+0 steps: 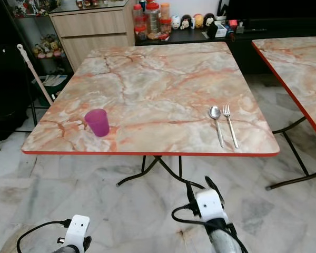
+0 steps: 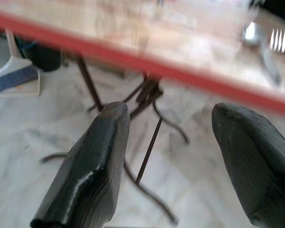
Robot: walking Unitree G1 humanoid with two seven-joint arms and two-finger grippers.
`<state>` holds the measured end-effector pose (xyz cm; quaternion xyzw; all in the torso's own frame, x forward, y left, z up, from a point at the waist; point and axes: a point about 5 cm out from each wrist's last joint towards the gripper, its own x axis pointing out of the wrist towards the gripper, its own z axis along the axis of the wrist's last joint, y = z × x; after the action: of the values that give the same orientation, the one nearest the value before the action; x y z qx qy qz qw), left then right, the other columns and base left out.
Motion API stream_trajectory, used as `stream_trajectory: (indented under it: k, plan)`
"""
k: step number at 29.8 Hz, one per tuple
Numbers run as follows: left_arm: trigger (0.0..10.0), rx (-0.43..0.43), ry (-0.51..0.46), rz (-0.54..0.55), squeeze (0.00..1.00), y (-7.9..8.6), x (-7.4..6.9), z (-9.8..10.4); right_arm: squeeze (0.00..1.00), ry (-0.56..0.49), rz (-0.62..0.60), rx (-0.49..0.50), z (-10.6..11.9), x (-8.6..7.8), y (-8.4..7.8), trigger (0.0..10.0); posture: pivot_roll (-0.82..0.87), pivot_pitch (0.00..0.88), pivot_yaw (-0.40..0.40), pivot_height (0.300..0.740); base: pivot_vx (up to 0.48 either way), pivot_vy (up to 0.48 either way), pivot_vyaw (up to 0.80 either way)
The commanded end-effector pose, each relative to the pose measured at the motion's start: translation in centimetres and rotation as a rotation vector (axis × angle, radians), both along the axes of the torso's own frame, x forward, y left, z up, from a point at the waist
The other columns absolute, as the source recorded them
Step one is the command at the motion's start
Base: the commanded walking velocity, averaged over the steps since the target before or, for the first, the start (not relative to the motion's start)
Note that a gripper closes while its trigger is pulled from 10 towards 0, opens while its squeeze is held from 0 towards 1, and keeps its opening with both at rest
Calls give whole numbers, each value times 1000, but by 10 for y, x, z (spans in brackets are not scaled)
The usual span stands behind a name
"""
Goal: Setting the table
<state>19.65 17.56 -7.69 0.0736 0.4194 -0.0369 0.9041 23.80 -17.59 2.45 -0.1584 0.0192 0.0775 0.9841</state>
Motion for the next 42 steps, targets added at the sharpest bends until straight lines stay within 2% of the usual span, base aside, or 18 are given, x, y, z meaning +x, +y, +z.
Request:
stream_trajectory:
  k: [1,4,8,9,10,14,17,19,21,24,30,37,42]
  plan:
    - [10000,11,20,1,0,2,-2,-1,0,-53,18,26,16,14,8,10000,-68,0,79,740,0,0,0]
    - [10000,10,19,-5,0,0,-2,-1,0,-95,37,56,29,26,16,10000,-76,0,80,740,0,0,0]
    - [10000,11,20,-14,0,-1,-2,-1,0,-108,25,81,33,34,18,10000,-82,0,81,740,0,0,0]
    - [10000,13,21,-21,0,-2,-2,-1,0,-115,15,94,36,41,21,10000,-84,0,82,740,0,0,0]
    - [10000,13,21,-27,0,-3,-1,-1,0,-111,3,116,39,49,24,10000,-84,0,82,740,0,0,0]
    - [10000,18,18,-42,0,-4,0,-1,0,-50,-49,195,35,62,27,10000,-114,0,97,740,0,0,0]
    - [10000,29,19,-75,0,-6,1,0,0,6,-84,174,31,75,33,10000,-118,0,104,740,0,0,0]
    - [10000,24,14,-76,0,-8,4,1,0,48,-93,259,34,83,44,10000,-107,0,92,740,0,0,0]
    - [10000,13,0,-48,0,-8,8,3,0,16,-31,349,43,85,67,10000,-105,0,93,740,0,0,0]
    - [10000,13,-1,-57,0,-10,9,3,0,28,-2,283,39,84,75,10000,-101,0,90,740,0,0,0]
    - [10000,7,-8,-45,0,-11,11,4,0,19,-53,272,40,90,65,10000,-88,0,84,740,0,0,0]
    - [10000,-1,-24,-18,0,-11,17,7,0,9,-43,266,47,97,64,10000,-77,0,64,740,0,0,0]
    - [10000,-8,-37,-6,0,-12,21,10,0,-17,-63,253,53,103,57,10000,-96,0,74,740,0,0,0]
